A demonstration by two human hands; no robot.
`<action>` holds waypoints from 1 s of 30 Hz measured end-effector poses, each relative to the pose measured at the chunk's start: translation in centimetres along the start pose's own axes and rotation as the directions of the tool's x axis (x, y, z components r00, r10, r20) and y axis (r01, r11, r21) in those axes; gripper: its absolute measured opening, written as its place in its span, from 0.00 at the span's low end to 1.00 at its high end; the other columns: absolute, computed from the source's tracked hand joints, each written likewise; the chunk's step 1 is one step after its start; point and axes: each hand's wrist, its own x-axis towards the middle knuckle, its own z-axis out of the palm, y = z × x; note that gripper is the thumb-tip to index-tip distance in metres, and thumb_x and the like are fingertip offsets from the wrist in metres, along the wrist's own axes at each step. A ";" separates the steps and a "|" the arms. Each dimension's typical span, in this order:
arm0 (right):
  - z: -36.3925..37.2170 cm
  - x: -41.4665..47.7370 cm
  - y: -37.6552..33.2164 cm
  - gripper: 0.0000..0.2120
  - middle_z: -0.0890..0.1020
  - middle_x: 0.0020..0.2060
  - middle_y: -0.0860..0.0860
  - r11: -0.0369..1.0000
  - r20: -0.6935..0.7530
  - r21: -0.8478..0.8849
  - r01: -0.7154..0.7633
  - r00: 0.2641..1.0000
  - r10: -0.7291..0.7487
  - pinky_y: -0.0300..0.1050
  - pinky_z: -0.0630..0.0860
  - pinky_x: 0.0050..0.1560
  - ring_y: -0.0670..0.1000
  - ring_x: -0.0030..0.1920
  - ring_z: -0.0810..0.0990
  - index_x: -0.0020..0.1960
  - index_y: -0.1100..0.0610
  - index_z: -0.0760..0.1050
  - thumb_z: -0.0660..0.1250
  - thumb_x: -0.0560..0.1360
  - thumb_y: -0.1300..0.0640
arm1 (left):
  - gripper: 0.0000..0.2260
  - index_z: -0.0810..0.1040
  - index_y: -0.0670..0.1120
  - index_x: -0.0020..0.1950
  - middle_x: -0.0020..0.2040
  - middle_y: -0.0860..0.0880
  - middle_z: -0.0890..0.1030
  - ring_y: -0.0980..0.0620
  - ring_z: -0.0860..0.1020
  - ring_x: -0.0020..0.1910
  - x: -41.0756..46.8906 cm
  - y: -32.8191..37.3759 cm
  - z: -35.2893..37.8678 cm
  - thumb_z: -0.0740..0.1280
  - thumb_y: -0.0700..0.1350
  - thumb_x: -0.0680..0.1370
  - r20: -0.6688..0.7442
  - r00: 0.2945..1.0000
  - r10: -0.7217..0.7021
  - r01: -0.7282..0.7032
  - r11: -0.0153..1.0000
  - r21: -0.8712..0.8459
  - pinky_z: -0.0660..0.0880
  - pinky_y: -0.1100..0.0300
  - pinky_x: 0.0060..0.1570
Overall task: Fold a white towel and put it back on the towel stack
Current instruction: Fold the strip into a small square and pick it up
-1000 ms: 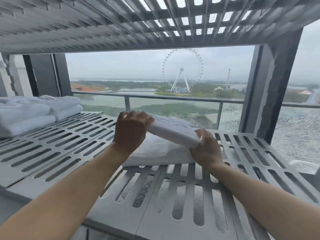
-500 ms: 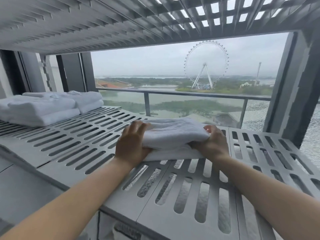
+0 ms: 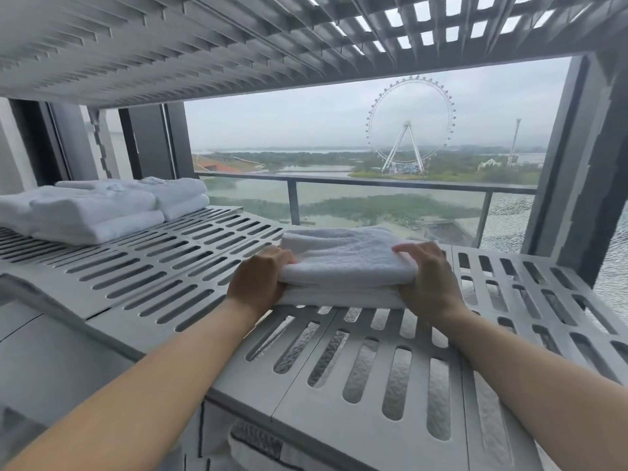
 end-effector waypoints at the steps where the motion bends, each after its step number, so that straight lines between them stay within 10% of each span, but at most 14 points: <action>1: -0.2 0.0 -0.1 0.25 0.73 0.57 0.56 0.999 0.017 -0.033 0.039 0.999 -0.039 0.42 0.67 0.51 0.58 0.56 0.73 0.61 0.54 0.74 0.67 0.66 0.68 | 0.11 0.79 0.47 0.50 0.49 0.48 0.79 0.43 0.78 0.46 -0.1 -0.1 -0.1 0.66 0.36 0.71 -0.008 1.000 0.000 0.000 1.000 0.007 0.75 0.52 0.44; 7: -0.4 -0.3 -0.6 0.27 0.71 0.59 0.55 0.986 0.064 -0.157 0.062 0.997 -0.053 0.52 0.73 0.52 0.59 0.57 0.72 0.65 0.52 0.71 0.68 0.67 0.64 | 0.13 0.75 0.51 0.55 0.50 0.49 0.76 0.44 0.78 0.48 -0.6 0.2 -0.4 0.63 0.39 0.73 0.002 1.000 -0.012 0.011 0.978 0.208 0.73 0.52 0.41; 13: -0.8 -0.1 -1.2 0.32 0.65 0.71 0.54 0.958 0.171 -0.139 0.251 0.959 -0.226 0.51 0.60 0.69 0.56 0.70 0.63 0.71 0.52 0.64 0.63 0.68 0.67 | 0.26 0.71 0.53 0.66 0.66 0.48 0.73 0.43 0.69 0.66 0.7 1.2 -0.6 0.63 0.36 0.70 0.043 0.979 0.199 -0.203 0.942 0.269 0.64 0.46 0.65; 20: -1.8 1.3 -1.8 0.29 0.64 0.72 0.47 0.918 0.418 -0.206 0.338 0.879 -0.230 0.50 0.52 0.73 0.50 0.73 0.58 0.71 0.49 0.63 0.61 0.71 0.61 | 0.29 0.62 0.64 0.70 0.69 0.56 0.70 0.49 0.75 0.62 1.8 1.1 -0.6 0.57 0.39 0.74 0.208 0.944 0.255 -0.308 0.905 0.292 0.73 0.54 0.54; 26: -2.6 3.3 -3.5 0.30 0.61 0.73 0.45 0.995 0.616 0.050 0.088 0.781 -0.100 0.35 0.50 0.64 0.45 0.72 0.57 0.70 0.51 0.66 0.53 0.68 0.47 | 0.26 0.70 0.59 0.66 0.69 0.58 0.70 0.54 0.68 0.66 3.2 2.5 -1.4 0.49 0.54 0.70 0.382 0.911 0.157 -0.162 0.987 -0.020 0.67 0.57 0.59; 30: -1.0 4.8 -4.3 0.18 0.69 0.69 0.51 0.990 0.538 0.142 -0.020 0.841 -0.060 0.35 0.57 0.62 0.48 0.66 0.66 0.65 0.57 0.71 0.52 0.79 0.61 | 0.25 0.70 0.53 0.68 0.72 0.52 0.67 0.53 0.64 0.70 6.0 4.7 -0.4 0.47 0.53 0.74 0.390 0.916 0.091 -0.043 0.991 -0.130 0.62 0.56 0.65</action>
